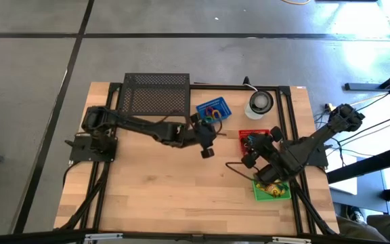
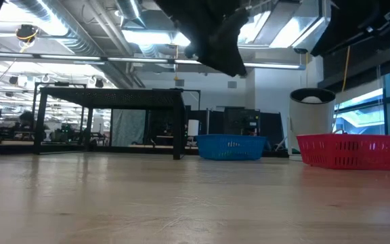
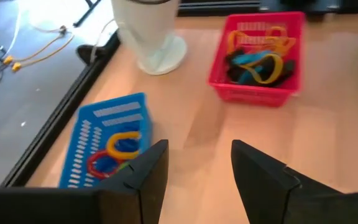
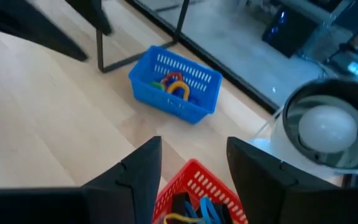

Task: Pick & Place Office Desk Supplies
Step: Move the blue bin with wrist bands to the middle of the table

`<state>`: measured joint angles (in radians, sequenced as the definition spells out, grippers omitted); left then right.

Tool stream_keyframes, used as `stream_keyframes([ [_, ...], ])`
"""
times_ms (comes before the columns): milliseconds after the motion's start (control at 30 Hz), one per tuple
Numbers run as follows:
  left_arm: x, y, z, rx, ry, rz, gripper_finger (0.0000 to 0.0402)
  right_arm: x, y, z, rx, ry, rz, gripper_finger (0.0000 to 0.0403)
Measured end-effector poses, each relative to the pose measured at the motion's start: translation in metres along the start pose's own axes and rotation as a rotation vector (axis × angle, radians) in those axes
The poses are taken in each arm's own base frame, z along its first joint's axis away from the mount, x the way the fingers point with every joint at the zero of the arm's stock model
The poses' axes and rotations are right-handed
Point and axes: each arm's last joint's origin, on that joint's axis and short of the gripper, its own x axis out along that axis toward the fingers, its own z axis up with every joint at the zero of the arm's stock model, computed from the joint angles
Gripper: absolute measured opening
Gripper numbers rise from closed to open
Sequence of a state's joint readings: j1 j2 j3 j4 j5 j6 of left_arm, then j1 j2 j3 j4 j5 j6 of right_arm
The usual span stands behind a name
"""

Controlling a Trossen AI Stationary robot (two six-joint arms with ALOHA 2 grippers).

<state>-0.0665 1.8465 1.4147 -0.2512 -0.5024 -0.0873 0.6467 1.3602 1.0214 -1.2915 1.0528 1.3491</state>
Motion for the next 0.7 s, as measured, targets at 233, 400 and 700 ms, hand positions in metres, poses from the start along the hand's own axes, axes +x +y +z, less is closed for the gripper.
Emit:
stream_keyframes([
  [233,-0.001,0.002,0.001,0.018,-0.011,0.031,0.0168,-0.001,0.0,0.0,-0.006,-0.033,-0.001,0.0182],
  [400,-0.001,0.0,0.0,0.047,-0.005,0.059,0.0169,-0.001,0.0,0.0,-0.004,-0.033,0.0,0.0182],
  [700,-0.062,-0.016,0.003,0.077,0.068,0.01,0.0167,0.009,0.011,0.007,0.108,-0.102,-0.01,0.0182],
])
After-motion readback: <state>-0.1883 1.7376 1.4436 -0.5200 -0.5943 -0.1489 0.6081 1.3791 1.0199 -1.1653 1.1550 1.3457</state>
